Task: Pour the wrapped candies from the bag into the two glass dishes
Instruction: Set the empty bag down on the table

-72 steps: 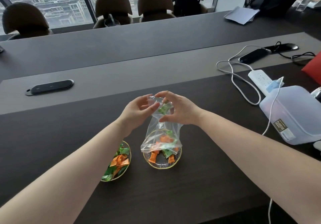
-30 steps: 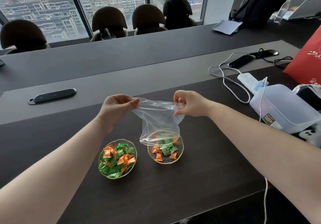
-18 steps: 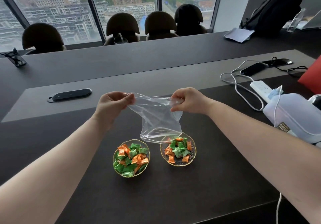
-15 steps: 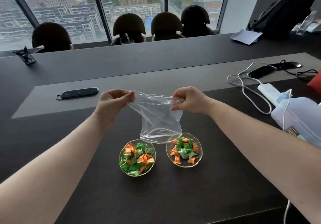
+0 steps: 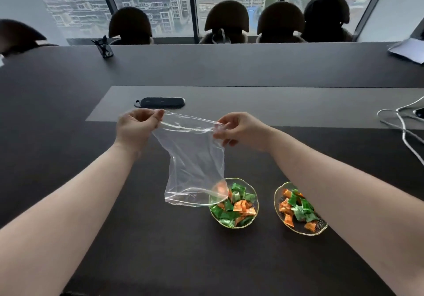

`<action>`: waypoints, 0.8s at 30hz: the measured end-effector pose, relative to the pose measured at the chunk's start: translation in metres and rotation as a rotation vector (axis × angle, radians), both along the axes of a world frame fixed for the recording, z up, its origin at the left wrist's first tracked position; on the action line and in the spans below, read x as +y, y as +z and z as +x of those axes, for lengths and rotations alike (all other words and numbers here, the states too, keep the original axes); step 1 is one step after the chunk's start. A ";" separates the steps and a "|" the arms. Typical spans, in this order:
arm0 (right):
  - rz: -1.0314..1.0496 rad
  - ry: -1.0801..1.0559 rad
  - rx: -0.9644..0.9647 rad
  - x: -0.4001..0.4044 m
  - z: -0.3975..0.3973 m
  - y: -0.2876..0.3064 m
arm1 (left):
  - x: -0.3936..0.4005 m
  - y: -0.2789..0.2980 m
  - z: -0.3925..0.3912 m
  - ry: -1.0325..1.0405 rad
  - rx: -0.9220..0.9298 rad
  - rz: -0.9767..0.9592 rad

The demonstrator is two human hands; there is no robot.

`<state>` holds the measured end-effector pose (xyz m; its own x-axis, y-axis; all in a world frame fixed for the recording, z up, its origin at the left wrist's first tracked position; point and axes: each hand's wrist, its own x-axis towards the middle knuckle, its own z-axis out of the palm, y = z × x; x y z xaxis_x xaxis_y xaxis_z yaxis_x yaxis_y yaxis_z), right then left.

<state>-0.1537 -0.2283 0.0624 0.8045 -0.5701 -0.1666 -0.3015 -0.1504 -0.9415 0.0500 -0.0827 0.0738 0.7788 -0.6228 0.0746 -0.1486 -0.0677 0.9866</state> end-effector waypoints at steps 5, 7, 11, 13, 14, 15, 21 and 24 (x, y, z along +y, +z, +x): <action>0.161 0.016 0.032 0.004 0.051 -0.027 | 0.014 -0.019 0.037 0.047 -0.006 0.101; 0.198 0.030 0.048 0.005 0.068 -0.041 | 0.018 -0.032 0.049 0.054 0.000 0.125; 0.194 0.012 0.080 0.005 0.096 -0.073 | 0.017 -0.066 0.068 0.044 0.017 0.177; 0.198 -0.004 0.110 0.003 0.105 -0.088 | 0.015 -0.083 0.075 0.035 0.030 0.235; 0.190 -0.012 0.129 0.002 0.108 -0.095 | 0.013 -0.090 0.078 0.029 0.037 0.255; 0.176 -0.027 0.150 0.001 0.111 -0.101 | 0.011 -0.098 0.080 0.018 0.045 0.268; -0.015 -0.131 0.271 -0.009 0.118 -0.131 | -0.001 -0.132 0.090 -0.109 -0.137 0.488; -0.176 -0.049 0.335 -0.014 0.118 -0.141 | -0.005 -0.140 0.088 -0.156 -0.246 0.603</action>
<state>-0.0361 -0.2423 -0.0786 0.6935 -0.6495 -0.3118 -0.5986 -0.2787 -0.7510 0.1381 -0.0873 -0.0667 0.6811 -0.7148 -0.1584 -0.4167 -0.5564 0.7189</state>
